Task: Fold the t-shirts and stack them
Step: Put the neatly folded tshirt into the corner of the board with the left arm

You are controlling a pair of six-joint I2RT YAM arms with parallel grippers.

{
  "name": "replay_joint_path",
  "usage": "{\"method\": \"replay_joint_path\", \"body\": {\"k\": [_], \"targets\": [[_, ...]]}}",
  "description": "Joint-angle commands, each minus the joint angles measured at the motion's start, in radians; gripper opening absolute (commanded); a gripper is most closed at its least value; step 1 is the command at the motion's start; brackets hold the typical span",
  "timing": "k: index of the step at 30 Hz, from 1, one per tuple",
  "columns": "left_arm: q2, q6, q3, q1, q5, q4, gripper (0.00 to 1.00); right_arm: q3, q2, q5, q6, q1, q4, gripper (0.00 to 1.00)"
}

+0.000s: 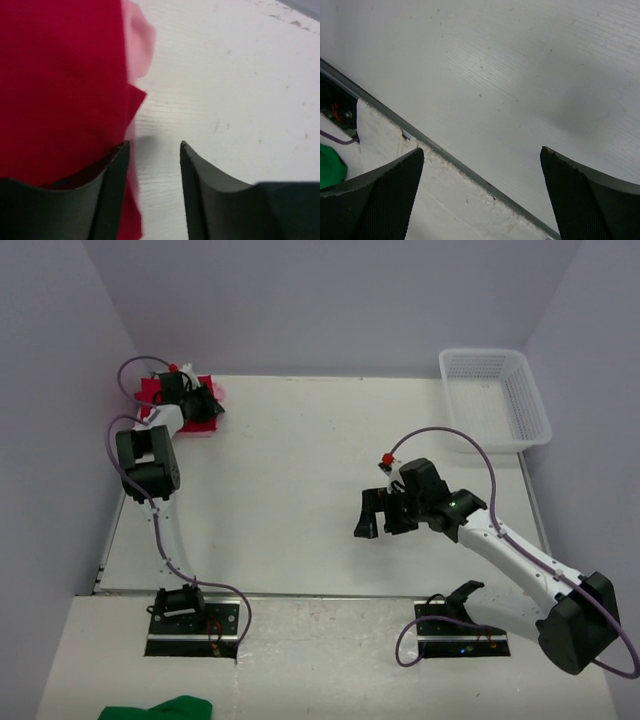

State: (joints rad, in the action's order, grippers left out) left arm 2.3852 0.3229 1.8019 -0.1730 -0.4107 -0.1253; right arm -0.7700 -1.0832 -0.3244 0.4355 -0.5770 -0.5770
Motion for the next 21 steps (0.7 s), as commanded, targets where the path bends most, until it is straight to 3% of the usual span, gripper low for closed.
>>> {"method": "replay_joint_path", "body": {"k": [1, 2, 5, 12, 15, 21], "targets": [[-0.112, -0.024, 0.040, 0.064, 0.000, -0.068, 0.51, -0.017, -0.017, 0.077, -0.011, -0.007, 0.081, 0.99], [-0.154, -0.033, 0.063, 0.078, 0.006, -0.073, 0.70, -0.026, -0.015, 0.097, -0.009, -0.011, 0.098, 0.99], [-0.254, -0.073, 0.100, 0.138, 0.012, -0.076, 1.00, -0.051, -0.012, 0.107, 0.005, -0.011, 0.118, 0.99], [-0.492, -0.024, 0.061, 0.213, -0.095, -0.051, 1.00, -0.097, -0.024, 0.151, 0.009, -0.030, 0.155, 0.99], [-0.625, -0.015, -0.057, 0.275, -0.119, -0.033, 1.00, -0.089, 0.005, 0.159, 0.008, -0.055, 0.183, 0.99], [-0.923, -0.031, -0.387, 0.392, -0.022, -0.017, 1.00, -0.101, 0.077, 0.217, -0.003, -0.063, 0.223, 0.99]]}}
